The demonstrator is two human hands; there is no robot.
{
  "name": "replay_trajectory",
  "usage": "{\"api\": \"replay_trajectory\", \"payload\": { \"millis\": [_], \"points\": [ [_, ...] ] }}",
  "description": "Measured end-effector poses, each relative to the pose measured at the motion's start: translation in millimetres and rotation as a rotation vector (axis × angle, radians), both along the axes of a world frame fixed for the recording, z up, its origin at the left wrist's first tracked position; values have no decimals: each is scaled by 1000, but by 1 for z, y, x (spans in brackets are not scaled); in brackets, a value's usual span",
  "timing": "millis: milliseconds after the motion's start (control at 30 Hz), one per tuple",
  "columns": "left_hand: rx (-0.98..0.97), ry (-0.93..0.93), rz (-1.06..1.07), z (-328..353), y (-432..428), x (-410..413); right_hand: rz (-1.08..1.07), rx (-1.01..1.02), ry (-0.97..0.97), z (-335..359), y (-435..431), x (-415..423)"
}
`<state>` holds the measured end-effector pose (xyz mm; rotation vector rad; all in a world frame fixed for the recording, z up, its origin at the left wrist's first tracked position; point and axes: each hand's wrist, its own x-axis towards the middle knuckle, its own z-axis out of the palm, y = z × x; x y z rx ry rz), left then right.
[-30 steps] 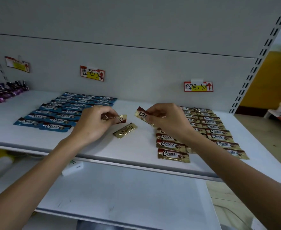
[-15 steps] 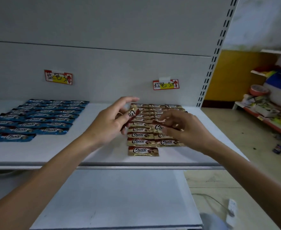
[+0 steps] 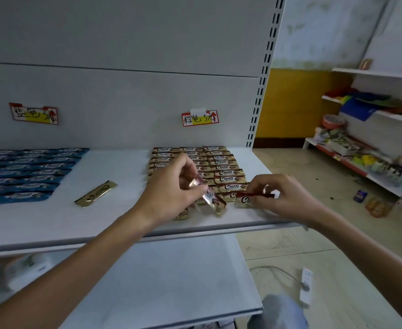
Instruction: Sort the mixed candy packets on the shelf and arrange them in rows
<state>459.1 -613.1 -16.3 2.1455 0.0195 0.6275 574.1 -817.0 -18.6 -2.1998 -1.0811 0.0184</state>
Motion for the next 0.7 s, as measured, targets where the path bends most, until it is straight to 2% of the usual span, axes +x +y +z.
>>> {"api": "replay_trajectory", "payload": {
  "millis": [100, 167, 300, 500, 700],
  "points": [
    [163, 34, -61, -10, -2, -2, -18, -7, 14, -8, -4, 1],
    [354, 30, -70, -13, -1, -2, -26, 3, -19, -11, -5, 3],
    [724, -87, 63, -19, 5, -2, -4, 28, -79, -11, -4, 3],
    [702, -79, -103, -20, 6, -4, 36, 33, -85, -13, -5, 3],
    [693, -66, -83, -24, 5, -1, 58, 4, -87, -11, -2, 1]
  ]
}}
